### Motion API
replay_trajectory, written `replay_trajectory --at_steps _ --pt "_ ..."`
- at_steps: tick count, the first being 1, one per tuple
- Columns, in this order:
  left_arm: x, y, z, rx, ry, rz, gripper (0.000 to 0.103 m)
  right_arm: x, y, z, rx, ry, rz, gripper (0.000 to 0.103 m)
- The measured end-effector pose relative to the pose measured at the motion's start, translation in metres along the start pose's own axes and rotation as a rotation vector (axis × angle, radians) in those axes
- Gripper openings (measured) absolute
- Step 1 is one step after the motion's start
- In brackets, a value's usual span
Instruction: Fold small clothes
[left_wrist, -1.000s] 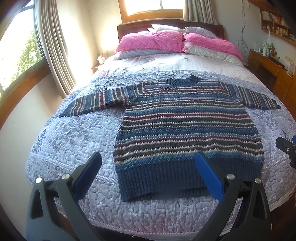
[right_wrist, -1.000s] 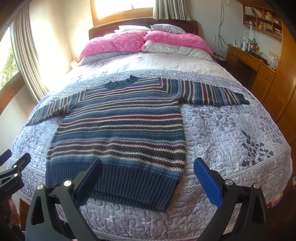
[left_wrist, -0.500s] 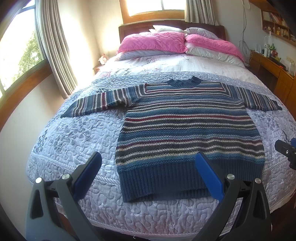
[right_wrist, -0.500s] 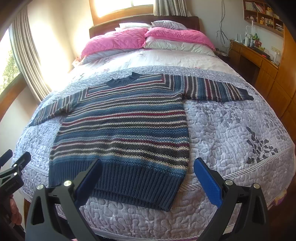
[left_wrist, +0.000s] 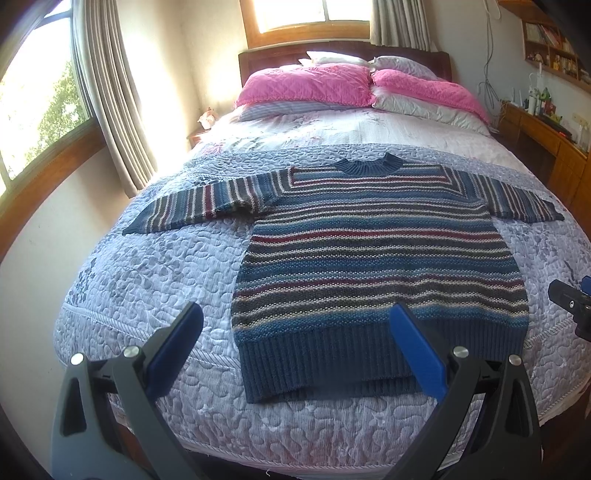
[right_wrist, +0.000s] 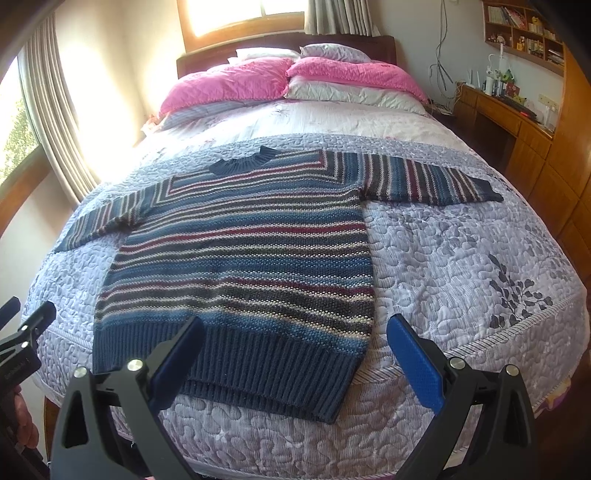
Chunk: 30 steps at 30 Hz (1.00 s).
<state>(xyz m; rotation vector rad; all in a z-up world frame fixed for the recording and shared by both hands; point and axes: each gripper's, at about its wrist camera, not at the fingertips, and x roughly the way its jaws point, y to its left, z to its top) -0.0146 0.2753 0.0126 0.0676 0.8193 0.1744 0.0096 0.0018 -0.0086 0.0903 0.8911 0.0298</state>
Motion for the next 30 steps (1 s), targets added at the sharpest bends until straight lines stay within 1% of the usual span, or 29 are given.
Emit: replay_trajectory --at_steps 7,12,15,17,20,22,26,28,30 --pt "0.0 0.002 0.0 0.0 -0.002 0.005 0.1 0.001 -0.002 0.001 0.015 -0.009 0.007 0.099" --pt "0.001 0.002 0.0 -0.001 -0.002 0.004 0.1 -0.001 -0.004 0.001 0.027 -0.049 0.026 0.099" --pt "0.002 0.003 0.001 -0.003 0.001 0.003 0.1 0.001 -0.005 0.001 0.037 -0.05 0.036 0.099" --pt "0.003 0.004 0.002 -0.003 0.002 0.003 0.1 0.001 -0.007 0.001 0.053 -0.073 0.056 0.099" --pt "0.006 0.002 0.002 -0.003 0.006 0.002 0.1 -0.001 -0.011 -0.001 0.089 -0.132 0.047 0.099" --pt "0.008 0.002 0.003 -0.003 0.009 0.006 0.1 -0.001 -0.015 0.001 0.107 -0.153 0.045 0.099" --pt "0.015 -0.001 0.006 -0.004 0.016 0.01 0.1 0.009 -0.016 0.006 0.091 -0.118 0.055 0.099" --pt "0.02 -0.003 0.007 -0.01 0.021 0.001 0.1 0.017 -0.015 0.01 0.062 -0.073 0.043 0.099" --pt "0.029 -0.004 0.01 -0.023 0.04 -0.017 0.1 0.03 -0.015 0.017 0.024 -0.001 0.037 0.099"
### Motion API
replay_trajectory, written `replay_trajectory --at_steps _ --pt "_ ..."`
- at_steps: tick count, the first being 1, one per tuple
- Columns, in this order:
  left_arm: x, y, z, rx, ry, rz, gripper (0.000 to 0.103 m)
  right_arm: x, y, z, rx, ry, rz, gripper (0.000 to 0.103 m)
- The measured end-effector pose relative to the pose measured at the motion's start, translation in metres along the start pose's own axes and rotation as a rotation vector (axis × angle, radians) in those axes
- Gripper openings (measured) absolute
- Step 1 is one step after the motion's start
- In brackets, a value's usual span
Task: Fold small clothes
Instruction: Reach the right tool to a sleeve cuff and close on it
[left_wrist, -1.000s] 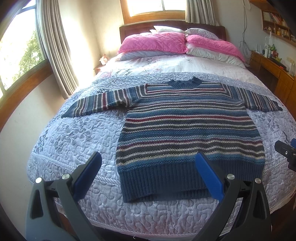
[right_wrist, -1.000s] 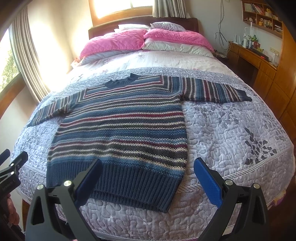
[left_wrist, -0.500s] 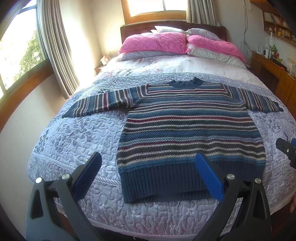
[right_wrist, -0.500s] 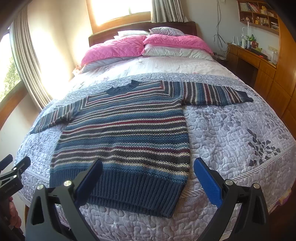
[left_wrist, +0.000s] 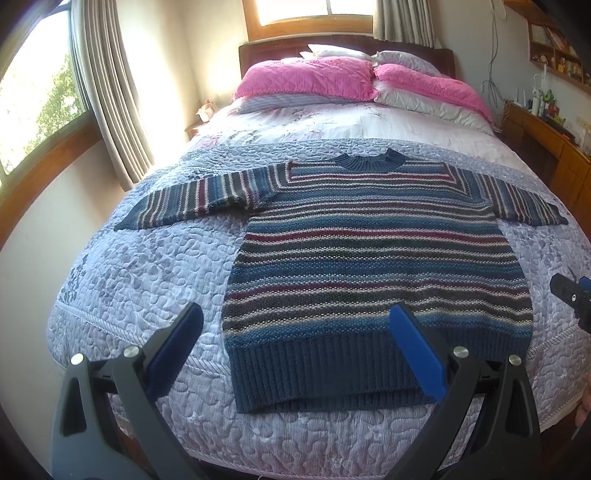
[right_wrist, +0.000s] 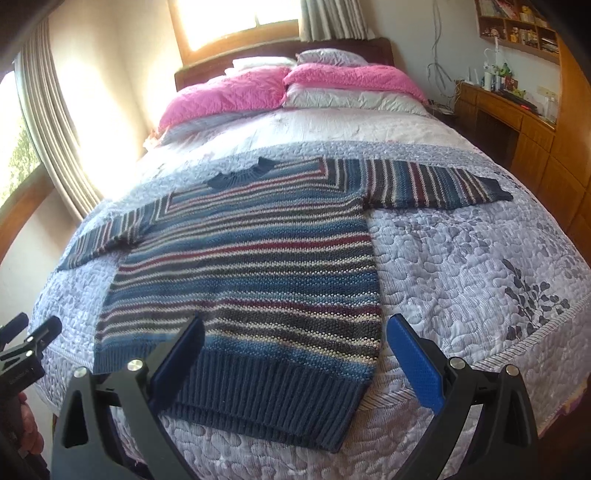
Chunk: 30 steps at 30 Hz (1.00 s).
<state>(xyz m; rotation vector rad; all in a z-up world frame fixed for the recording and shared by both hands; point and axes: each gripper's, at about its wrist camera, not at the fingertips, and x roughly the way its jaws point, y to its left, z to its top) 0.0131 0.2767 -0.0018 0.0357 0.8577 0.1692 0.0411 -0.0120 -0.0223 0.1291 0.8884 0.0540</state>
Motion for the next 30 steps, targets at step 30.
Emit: replay_trajectory --at_steps 30 --pt "0.24 -0.265 0.214 -0.002 0.159 -0.106 0.1 0.213 -0.395 0.22 0.272 0.385 -0.219 0.099"
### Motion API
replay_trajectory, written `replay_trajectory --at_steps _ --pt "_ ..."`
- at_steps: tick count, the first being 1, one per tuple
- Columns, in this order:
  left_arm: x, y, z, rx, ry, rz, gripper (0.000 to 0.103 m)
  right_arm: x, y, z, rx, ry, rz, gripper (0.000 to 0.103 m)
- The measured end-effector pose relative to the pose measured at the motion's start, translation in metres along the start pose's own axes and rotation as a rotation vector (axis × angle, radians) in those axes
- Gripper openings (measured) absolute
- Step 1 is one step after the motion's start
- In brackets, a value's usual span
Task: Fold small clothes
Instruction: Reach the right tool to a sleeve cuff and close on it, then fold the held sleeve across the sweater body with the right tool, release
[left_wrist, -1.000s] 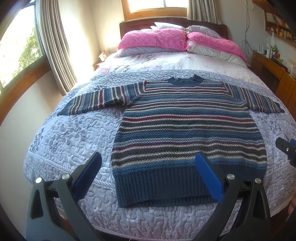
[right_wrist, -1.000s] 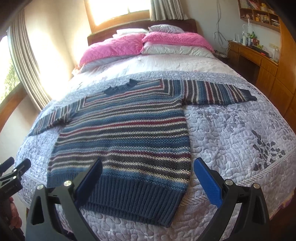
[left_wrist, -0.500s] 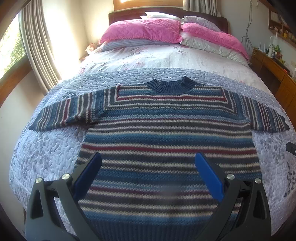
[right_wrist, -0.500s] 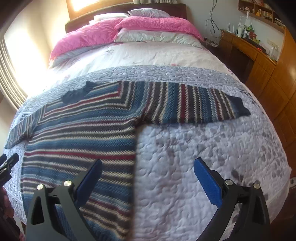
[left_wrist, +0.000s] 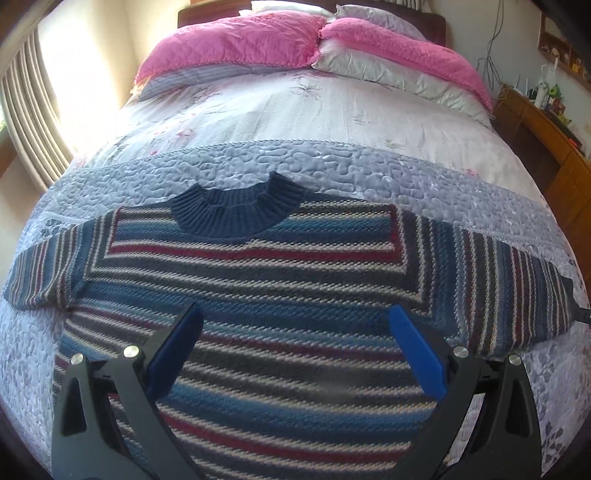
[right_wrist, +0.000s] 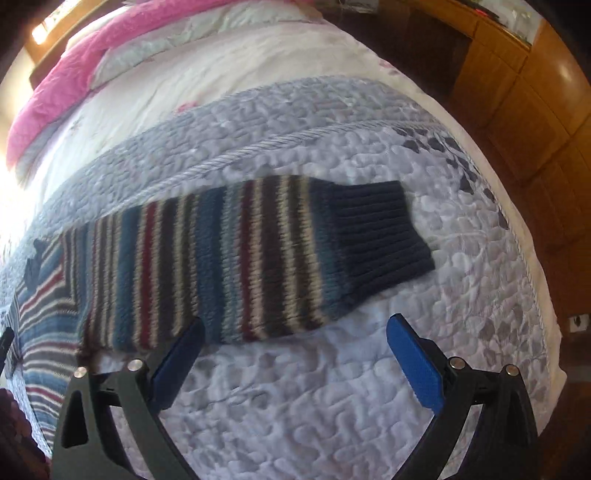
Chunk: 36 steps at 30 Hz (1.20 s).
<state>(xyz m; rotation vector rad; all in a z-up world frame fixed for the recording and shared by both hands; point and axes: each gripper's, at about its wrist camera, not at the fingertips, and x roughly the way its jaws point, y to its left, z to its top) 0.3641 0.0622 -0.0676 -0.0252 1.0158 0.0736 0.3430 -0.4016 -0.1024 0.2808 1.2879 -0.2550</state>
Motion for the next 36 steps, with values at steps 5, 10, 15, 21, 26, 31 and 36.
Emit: replay_trajectory --at_steps 5,10,15,21,26,31,36 --pt "0.016 -0.018 0.007 0.005 -0.009 0.002 0.1 0.033 -0.055 0.022 0.107 0.039 0.019 0.099" --pt "0.028 -0.015 0.001 0.044 -0.035 0.056 0.1 0.056 -0.084 0.027 0.189 0.058 0.083 0.091" --pt "0.042 0.001 -0.005 0.045 -0.005 0.087 0.1 0.052 -0.078 0.027 0.163 -0.005 0.05 0.052" --pt "0.051 0.029 -0.004 -0.015 0.029 0.085 0.1 0.036 -0.073 0.03 0.165 -0.085 -0.011 0.009" --pt "0.056 0.039 0.003 -0.014 0.033 0.093 0.1 0.005 -0.049 0.022 0.103 -0.174 0.046 0.009" --pt "0.054 0.053 0.004 -0.034 0.028 0.087 0.1 -0.022 0.031 0.012 -0.092 -0.227 0.144 0.009" --pt "0.054 0.074 0.002 -0.05 0.034 0.093 0.1 -0.028 0.127 0.001 -0.25 -0.234 0.248 0.009"
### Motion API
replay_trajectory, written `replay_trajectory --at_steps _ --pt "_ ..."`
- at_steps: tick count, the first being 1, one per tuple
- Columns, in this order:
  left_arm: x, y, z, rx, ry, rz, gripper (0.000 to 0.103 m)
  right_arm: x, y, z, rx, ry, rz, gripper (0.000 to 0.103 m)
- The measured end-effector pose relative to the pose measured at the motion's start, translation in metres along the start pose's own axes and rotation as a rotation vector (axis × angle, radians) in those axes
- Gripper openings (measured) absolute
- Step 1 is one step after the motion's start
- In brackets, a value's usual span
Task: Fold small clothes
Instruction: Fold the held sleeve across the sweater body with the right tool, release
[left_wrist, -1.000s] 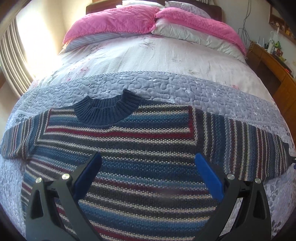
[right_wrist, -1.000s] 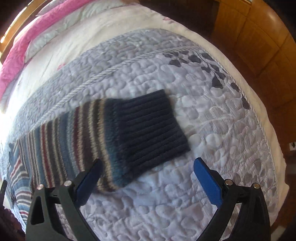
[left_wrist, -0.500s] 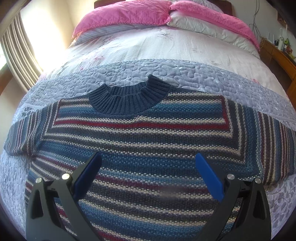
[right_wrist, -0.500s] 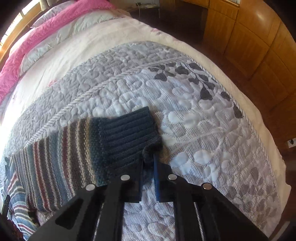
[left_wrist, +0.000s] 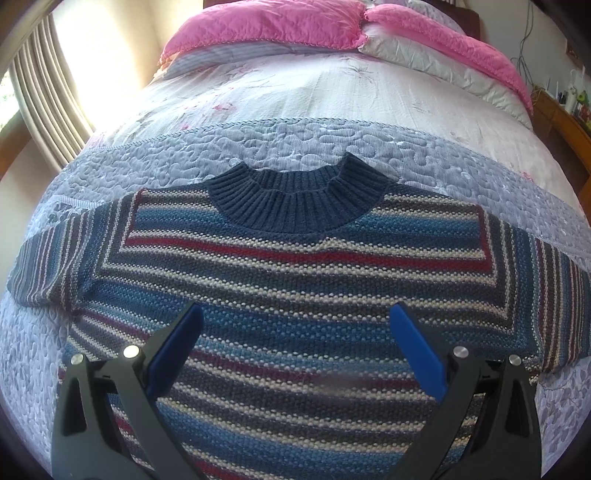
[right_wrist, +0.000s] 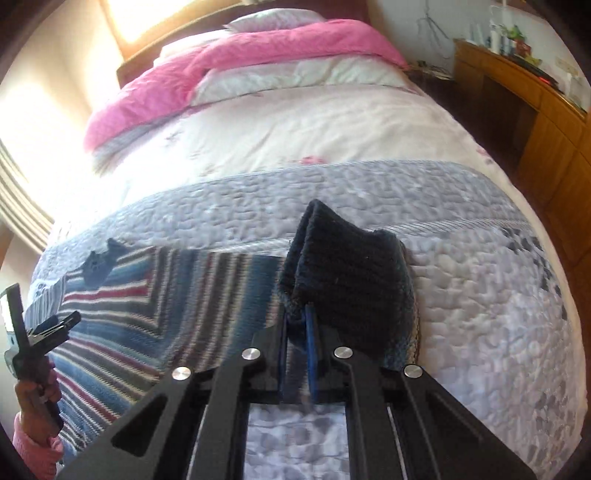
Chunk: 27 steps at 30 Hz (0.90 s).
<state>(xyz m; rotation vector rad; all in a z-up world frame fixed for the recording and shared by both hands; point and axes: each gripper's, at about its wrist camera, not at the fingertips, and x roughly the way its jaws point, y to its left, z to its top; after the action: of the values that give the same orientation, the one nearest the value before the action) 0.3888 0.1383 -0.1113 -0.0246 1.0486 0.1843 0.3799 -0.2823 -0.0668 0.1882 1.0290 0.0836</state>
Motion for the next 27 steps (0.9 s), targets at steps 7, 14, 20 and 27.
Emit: replay_trajectory --at_steps 7,14,20,27 --pt "0.002 0.032 0.001 -0.029 0.001 0.016 0.1 0.048 0.119 -0.006 -0.144 0.064 0.116 0.009" --pt "0.004 0.044 -0.001 -0.018 0.011 0.008 0.1 0.109 0.161 -0.03 -0.181 0.205 0.165 0.022" --pt "0.0 0.024 -0.006 0.027 0.039 -0.067 0.1 0.084 0.151 -0.056 -0.17 0.199 0.265 0.029" --pt "-0.012 -0.058 -0.008 0.107 0.137 -0.36 0.1 0.031 0.082 -0.097 -0.068 0.162 0.168 0.031"
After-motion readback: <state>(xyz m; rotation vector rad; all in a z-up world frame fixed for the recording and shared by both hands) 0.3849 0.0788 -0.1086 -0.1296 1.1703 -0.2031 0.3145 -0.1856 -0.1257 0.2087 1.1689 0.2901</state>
